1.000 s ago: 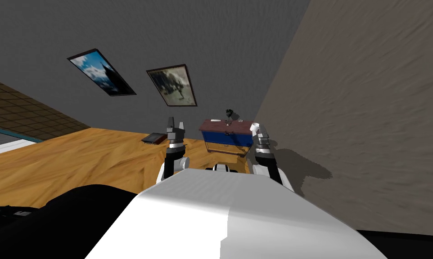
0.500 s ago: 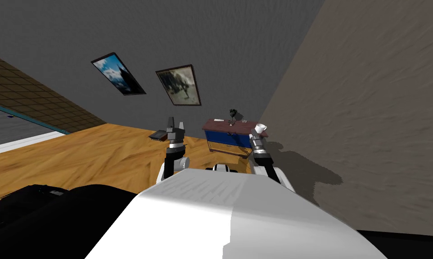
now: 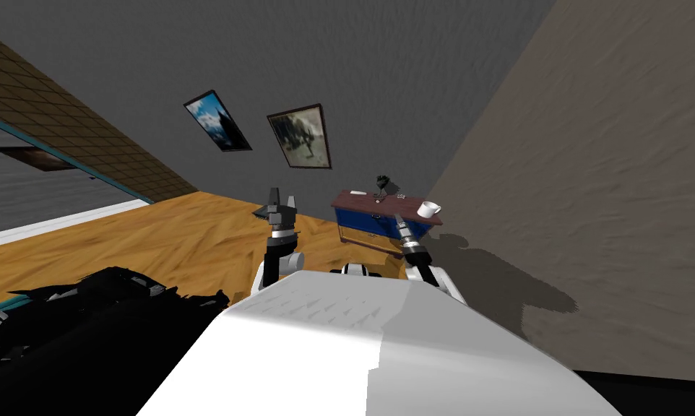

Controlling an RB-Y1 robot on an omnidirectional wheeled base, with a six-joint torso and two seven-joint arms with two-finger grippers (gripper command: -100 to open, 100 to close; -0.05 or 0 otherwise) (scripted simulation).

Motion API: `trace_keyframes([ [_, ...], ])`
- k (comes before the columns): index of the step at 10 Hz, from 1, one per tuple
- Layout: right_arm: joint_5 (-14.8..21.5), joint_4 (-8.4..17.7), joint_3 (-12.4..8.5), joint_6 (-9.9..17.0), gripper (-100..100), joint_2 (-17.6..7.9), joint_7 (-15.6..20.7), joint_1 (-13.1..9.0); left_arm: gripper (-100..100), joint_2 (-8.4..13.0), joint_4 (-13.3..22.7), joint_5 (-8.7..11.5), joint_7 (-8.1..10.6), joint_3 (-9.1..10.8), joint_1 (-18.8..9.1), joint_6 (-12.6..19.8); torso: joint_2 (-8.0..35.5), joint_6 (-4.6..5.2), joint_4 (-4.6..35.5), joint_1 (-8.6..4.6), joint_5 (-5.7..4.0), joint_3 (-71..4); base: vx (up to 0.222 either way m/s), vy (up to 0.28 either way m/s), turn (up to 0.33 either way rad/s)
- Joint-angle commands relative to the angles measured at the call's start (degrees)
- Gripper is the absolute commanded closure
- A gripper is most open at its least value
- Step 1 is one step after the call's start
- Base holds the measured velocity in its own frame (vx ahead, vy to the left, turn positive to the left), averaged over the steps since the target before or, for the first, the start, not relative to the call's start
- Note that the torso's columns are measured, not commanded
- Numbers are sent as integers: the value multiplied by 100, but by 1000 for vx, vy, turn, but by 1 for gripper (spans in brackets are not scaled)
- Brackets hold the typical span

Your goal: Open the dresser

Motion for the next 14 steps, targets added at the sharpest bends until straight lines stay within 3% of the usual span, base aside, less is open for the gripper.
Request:
trace_keyframes([
  [1,404,284,4,429,-100,-168,11,-45,0,0,0,0,0,1,1,0,1,6,1,-3,1,0,-3,13,185],
  [2,524,284,4,513,-100,-168,11,-45,0,0,0,0,0,0,0,0,1,1,0,-2,0,0,-2,8,121],
  [3,676,521,32,727,-100,-209,46,-97,0,0,0,0,0,1,1,0,1,4,0,-2,0,0,-3,10,247],
  [4,875,521,32,823,-100,-209,46,-97,0,0,0,0,0,0,0,0,0,-1,0,1,0,0,0,9,107],
  [5,1055,770,60,985,-100,-236,82,-149,0,0,0,0,0,1,1,0,1,6,0,-2,1,0,-1,14,221],
  [6,1222,770,60,1127,-100,-236,82,-149,0,0,0,0,0,0,0,0,0,0,0,-1,0,0,2,10,109],
  [7,1408,1002,88,1285,-100,-252,117,-202,0,0,0,0,0,1,1,0,0,5,0,-2,0,0,2,14,172],
  [8,1589,1027,88,1475,-100,-252,117,-202,0,0,0,0,0,0,0,0,-1,1,0,-1,0,0,4,11,137],
  [9,1642,1027,88,1475,-100,-252,117,-202,0,0,0,0,0,1,1,0,0,4,0,-3,0,-1,0,0,0],
  [10,1852,1286,113,1744,-100,-260,153,-255,0,0,0,0,0,1,1,0,2,5,0,-4,-1,0,3,9,228],
  [11,2013,1291,113,1812,-100,-260,153,-255,0,0,0,0,0,0,0,0,1,-1,1,0,0,1,4,7,127],
  [12,2183,1520,137,2026,-100,-263,187,-306,0,0,0,0,0,1,1,0,0,4,0,-2,1,0,8,11,234],
  [14,2441,1559,137,2154,-100,-263,187,-306,0,0,0,0,0,1,1,0,0,5,0,-2,1,-1,8,7,47],
])
